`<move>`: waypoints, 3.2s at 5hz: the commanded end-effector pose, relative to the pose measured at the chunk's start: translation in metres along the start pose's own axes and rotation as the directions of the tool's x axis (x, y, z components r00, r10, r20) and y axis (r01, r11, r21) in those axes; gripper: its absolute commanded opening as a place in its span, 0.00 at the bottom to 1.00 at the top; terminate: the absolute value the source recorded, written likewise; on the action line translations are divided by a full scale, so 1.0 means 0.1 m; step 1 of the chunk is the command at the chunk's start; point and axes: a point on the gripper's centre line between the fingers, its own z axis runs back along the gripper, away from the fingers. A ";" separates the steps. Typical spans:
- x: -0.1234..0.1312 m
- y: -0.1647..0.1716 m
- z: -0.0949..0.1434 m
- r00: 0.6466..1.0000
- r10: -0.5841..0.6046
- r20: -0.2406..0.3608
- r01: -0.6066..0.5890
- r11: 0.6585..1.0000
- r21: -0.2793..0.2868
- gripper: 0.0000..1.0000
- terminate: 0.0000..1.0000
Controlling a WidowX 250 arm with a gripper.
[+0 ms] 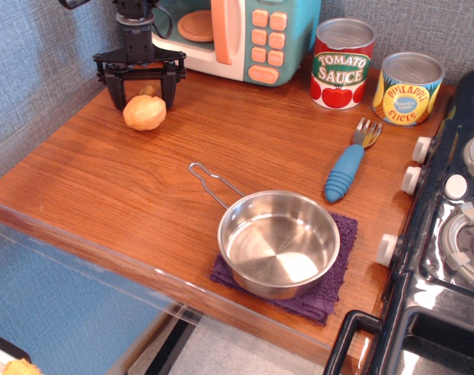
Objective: Put chicken into pot
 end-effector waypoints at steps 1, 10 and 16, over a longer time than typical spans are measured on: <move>-0.04 0.03 0.13 0.999 -0.014 0.046 0.014 1.000 0.003 0.00 0.00; -1.68 -1.18 1.16 0.844 -0.454 0.286 0.515 0.836 -0.191 0.00 0.00; -1.98 -1.01 1.15 0.807 -0.535 0.251 0.579 0.800 -0.155 1.00 0.00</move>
